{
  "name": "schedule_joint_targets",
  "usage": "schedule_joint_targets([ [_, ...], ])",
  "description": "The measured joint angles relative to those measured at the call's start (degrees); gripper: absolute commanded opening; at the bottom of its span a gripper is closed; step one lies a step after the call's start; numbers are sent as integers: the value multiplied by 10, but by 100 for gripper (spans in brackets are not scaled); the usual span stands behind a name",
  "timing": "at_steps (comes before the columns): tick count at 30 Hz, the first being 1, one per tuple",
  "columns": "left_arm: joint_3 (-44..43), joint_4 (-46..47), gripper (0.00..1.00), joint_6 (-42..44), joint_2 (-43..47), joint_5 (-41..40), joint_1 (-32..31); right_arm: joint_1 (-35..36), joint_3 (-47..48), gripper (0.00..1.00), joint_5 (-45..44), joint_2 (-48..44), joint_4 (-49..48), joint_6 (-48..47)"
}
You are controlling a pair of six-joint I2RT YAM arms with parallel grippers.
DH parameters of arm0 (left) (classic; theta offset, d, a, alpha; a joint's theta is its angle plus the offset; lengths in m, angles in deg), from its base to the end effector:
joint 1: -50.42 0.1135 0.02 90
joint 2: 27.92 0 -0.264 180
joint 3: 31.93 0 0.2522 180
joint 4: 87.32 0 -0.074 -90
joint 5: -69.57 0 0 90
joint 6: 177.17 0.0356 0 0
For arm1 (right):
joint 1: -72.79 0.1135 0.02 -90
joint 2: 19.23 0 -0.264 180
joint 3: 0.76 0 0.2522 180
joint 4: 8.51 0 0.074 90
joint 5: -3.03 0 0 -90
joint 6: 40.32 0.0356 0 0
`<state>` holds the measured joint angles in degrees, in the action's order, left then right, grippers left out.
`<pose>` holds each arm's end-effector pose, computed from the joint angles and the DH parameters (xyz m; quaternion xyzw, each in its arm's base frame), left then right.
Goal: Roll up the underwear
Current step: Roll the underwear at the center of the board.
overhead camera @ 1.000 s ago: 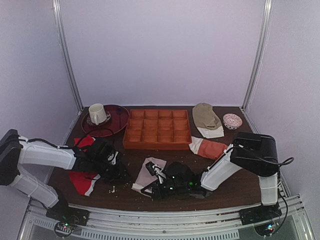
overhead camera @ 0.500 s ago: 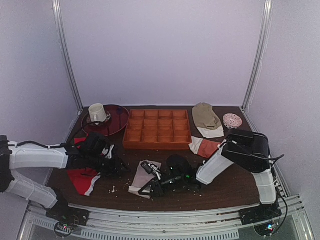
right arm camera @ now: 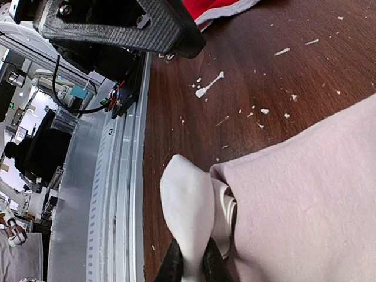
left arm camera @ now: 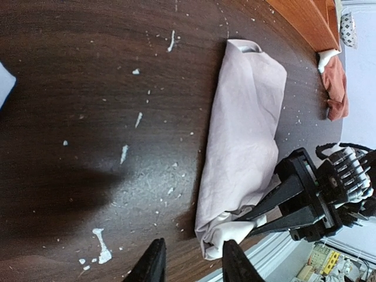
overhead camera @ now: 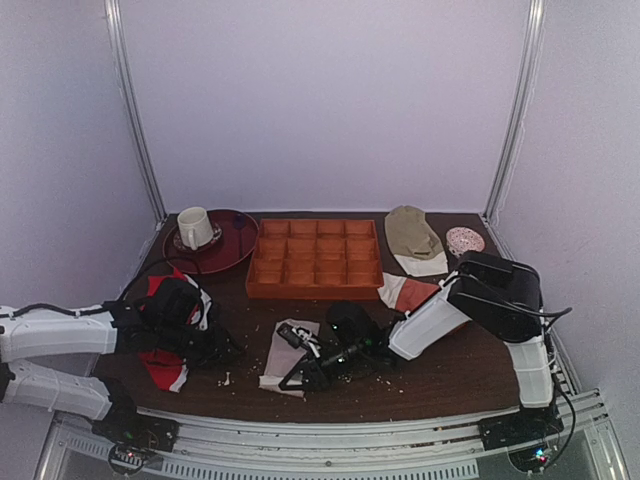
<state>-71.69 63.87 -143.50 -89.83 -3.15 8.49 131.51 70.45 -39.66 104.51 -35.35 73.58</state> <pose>0.1397 -0.1397 0.1674 -0.0670 0.9308 -0.3425 0.1091 0.1897 0.3627 0.0903 -0.4358 0.6761 0.5770 0.1419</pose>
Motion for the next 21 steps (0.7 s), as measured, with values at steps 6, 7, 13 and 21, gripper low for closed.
schedule_joint_targets([
  [6,0,0,34,0,-14,0,0,2,7,0,-1,-5,40,-36],
  [7,0,0,34,0,-14,0,0,2,14,0,6,-3,50,-45],
  [13,1,0,36,-6,7,0,0,-1,88,0,49,21,148,-113],
  [21,16,20,36,-20,16,6,0,-2,129,0,63,28,236,-181],
])
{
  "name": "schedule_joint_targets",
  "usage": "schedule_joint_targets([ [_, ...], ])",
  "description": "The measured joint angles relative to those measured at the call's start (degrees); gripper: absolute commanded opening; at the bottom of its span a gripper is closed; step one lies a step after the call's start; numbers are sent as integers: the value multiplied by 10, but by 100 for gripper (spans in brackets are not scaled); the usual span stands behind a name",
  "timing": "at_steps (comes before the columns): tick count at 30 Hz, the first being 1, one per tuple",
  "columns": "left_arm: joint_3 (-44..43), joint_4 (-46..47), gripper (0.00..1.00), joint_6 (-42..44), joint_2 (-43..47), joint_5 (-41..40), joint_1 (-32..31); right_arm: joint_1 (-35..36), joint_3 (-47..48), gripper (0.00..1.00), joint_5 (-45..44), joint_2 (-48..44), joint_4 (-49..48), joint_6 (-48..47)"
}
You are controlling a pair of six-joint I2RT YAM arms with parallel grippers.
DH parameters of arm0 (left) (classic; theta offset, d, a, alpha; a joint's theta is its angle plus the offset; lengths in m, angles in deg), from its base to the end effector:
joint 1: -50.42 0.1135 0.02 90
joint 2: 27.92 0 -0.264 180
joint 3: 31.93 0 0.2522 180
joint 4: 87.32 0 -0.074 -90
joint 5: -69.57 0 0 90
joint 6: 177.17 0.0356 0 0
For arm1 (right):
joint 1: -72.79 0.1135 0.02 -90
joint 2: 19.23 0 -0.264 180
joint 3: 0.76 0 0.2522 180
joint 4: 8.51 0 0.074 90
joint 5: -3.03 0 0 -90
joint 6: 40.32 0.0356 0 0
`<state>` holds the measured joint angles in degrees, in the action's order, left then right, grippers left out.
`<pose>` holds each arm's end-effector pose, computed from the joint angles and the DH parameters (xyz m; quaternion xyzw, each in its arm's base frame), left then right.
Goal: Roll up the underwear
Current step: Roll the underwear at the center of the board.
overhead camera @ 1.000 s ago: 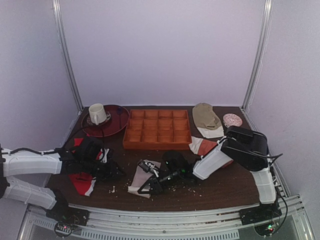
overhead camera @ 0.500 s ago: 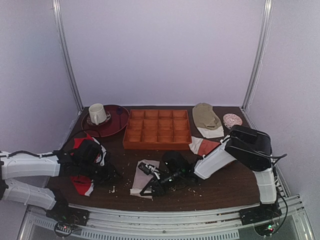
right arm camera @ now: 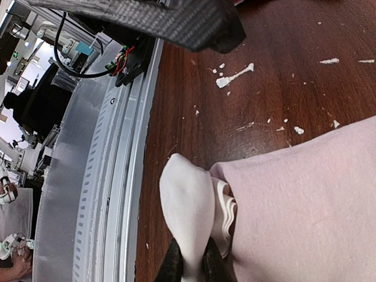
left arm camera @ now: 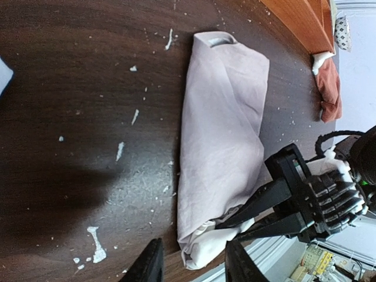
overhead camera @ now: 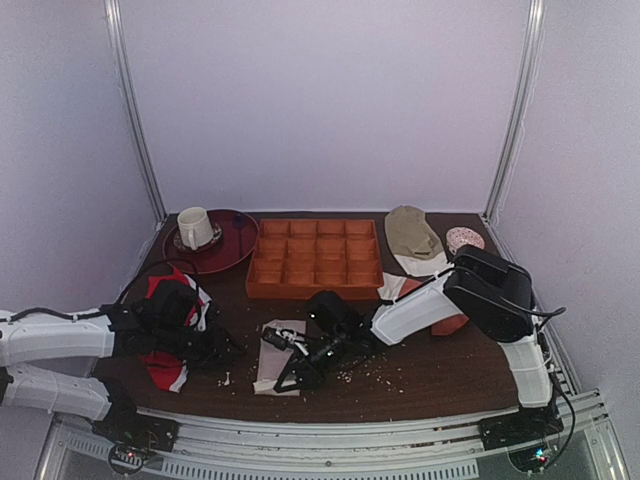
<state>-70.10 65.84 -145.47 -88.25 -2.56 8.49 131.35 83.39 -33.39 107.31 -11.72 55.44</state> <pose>0.1368 -0.1375 0.1663 -0.0779 0.9236 -0.3588 0.1102 0.2036 0.3880 0.0955 -0.5317 0.6362 0.5485 0.1076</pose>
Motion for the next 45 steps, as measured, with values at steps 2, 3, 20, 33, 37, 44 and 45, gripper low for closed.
schedule_joint_targets([
  [2,3,16,36,-2,-15,5,0,0,2,0,0,0,6,-7],
  [3,4,25,37,-2,-24,10,0,0,3,0,0,0,8,-9],
  [20,74,62,49,-27,18,49,-45,-7,-24,0,2,-1,-52,56],
  [33,89,187,50,-62,-77,49,-97,-7,-25,0,2,-1,-55,65],
  [37,89,233,46,-69,-108,48,-97,-7,-25,0,2,-1,-54,65],
  [44,84,275,35,-76,-145,47,-97,-7,-26,0,1,-3,-51,61],
  [45,84,278,33,-77,-149,47,-97,-7,-26,0,1,-3,-50,61],
])
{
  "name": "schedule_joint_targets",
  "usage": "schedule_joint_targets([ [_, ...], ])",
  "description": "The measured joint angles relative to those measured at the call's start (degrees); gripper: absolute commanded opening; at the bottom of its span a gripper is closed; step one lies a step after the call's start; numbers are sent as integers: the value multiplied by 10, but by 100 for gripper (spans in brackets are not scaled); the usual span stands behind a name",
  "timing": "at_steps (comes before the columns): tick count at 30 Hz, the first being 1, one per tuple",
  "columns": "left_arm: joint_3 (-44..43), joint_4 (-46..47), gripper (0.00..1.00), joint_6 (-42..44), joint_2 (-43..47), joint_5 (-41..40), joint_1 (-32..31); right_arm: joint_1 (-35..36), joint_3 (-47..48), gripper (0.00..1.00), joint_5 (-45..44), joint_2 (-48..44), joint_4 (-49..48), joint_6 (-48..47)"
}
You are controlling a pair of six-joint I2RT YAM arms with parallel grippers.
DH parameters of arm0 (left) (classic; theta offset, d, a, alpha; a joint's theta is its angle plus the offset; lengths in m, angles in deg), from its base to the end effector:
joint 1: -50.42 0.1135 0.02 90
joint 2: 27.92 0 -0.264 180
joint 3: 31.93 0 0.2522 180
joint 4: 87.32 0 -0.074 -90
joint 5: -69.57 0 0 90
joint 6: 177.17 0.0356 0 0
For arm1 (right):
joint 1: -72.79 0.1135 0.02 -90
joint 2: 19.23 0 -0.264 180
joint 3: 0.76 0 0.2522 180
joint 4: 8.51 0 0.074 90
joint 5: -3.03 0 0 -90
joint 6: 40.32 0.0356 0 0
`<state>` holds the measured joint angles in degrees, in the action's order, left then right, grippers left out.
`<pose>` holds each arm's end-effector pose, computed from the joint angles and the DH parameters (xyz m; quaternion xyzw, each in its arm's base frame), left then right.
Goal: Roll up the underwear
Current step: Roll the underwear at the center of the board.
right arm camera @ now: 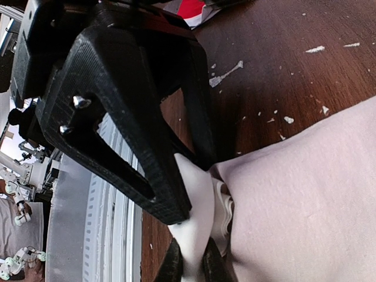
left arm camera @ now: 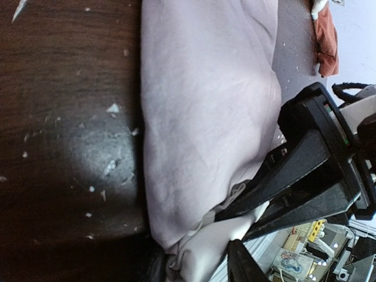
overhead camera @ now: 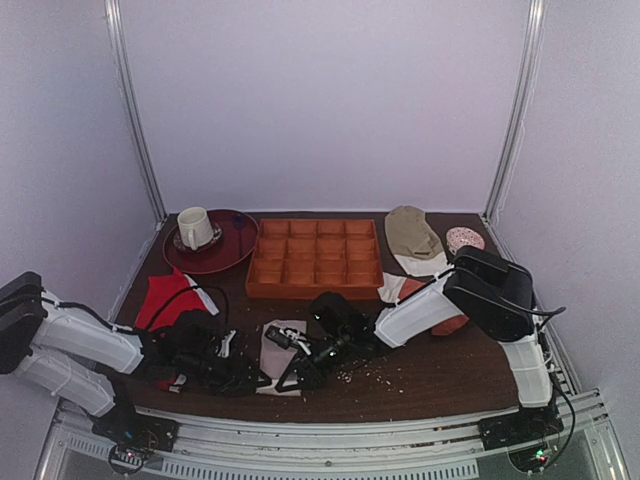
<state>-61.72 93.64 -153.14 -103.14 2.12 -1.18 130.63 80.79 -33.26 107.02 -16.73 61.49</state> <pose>0.1172 -0.1699 0.1142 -0.0380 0.9067 -0.4180 0.0425 0.2056 0.3808 0.0925 -0.4987 0.6537 0.5605 0.0994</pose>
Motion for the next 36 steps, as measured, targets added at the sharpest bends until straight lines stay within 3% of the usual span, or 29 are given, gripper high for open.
schedule_joint_targets([
  [7,-3,11,0,-3,-17,-4,0,0,-1,0,-3,-2,4,0],
  [16,-8,11,0,-2,-16,-9,-3,7,-7,9,-44,-27,37,-24],
  [26,-16,-2,0,-2,-13,-18,-5,38,-36,23,-200,-104,103,-69],
  [36,-16,-9,0,-2,-17,-21,-5,96,-73,26,-360,-156,115,-108],
])
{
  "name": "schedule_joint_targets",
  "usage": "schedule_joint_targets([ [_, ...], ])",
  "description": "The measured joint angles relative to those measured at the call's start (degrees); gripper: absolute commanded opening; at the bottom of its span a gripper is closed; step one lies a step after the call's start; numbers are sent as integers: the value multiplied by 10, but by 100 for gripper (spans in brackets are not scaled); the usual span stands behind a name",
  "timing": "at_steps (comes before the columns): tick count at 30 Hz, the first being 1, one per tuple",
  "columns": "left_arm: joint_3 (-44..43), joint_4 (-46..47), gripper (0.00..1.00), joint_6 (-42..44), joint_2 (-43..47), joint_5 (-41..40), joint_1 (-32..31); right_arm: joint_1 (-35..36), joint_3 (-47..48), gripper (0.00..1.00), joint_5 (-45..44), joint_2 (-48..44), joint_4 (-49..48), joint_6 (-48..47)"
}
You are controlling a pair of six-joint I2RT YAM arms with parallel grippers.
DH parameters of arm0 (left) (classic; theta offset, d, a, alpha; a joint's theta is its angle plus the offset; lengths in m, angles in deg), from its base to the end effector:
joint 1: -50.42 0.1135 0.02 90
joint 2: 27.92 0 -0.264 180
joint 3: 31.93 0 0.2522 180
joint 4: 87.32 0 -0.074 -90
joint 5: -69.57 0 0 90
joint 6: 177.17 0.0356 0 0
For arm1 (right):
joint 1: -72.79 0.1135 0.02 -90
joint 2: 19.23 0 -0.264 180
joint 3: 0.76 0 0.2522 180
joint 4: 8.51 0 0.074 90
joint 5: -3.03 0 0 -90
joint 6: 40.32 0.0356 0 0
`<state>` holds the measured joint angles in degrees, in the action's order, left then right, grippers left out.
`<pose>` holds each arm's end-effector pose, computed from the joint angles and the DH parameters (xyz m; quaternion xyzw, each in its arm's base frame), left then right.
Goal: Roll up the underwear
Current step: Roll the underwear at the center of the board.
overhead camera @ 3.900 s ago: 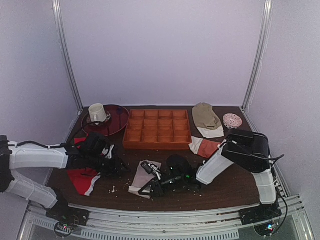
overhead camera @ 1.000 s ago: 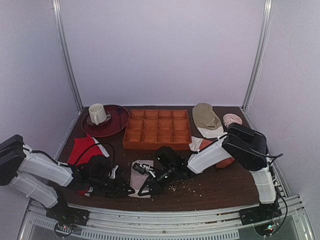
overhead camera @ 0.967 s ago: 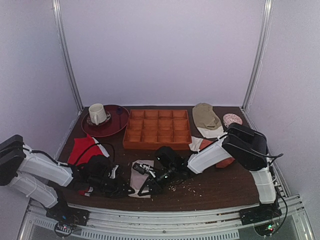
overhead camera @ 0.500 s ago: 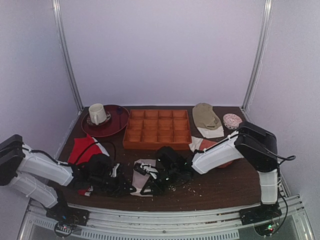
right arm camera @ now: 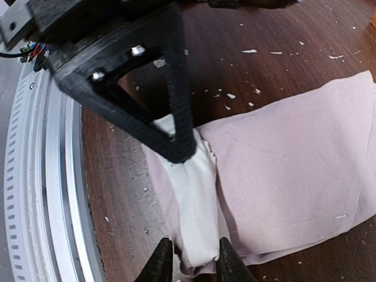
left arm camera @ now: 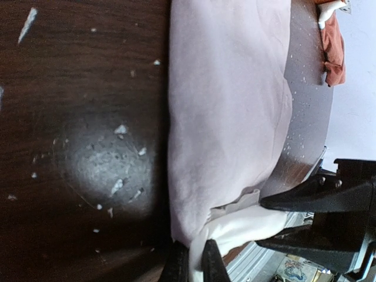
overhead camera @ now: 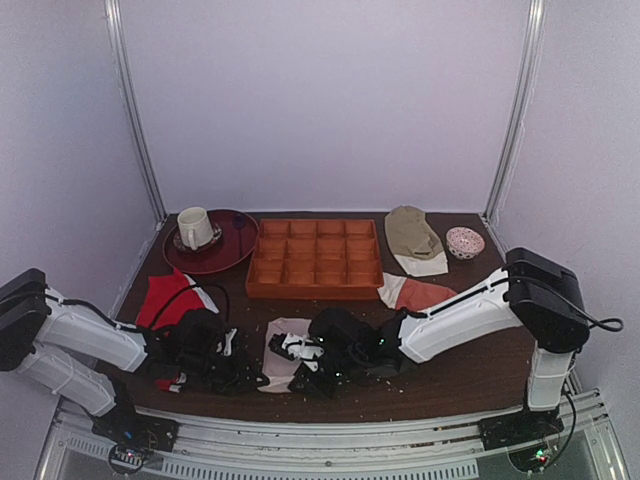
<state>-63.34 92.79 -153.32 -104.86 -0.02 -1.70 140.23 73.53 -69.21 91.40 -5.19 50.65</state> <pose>0.1206 -0.1753 0.1142 -0.0445 0.9120 -0.4045 0.0508 0.1431 0.3729 0.1423 -0.5450 0.7120 0.3518 0.2690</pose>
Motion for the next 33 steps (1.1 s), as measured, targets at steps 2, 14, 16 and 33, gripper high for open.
schedule_joint_targets([
  [2,0,0,0,1,0,0,0,13,-6,29,-26,-7,-4,-6],
  [14,0,-2,0,1,0,0,0,35,-22,38,-160,-8,-72,-56],
  [16,0,-2,0,1,0,0,0,37,-22,39,-170,-8,-76,-64],
  [33,-4,-2,0,1,-5,1,0,29,18,34,-107,7,-82,-111],
])
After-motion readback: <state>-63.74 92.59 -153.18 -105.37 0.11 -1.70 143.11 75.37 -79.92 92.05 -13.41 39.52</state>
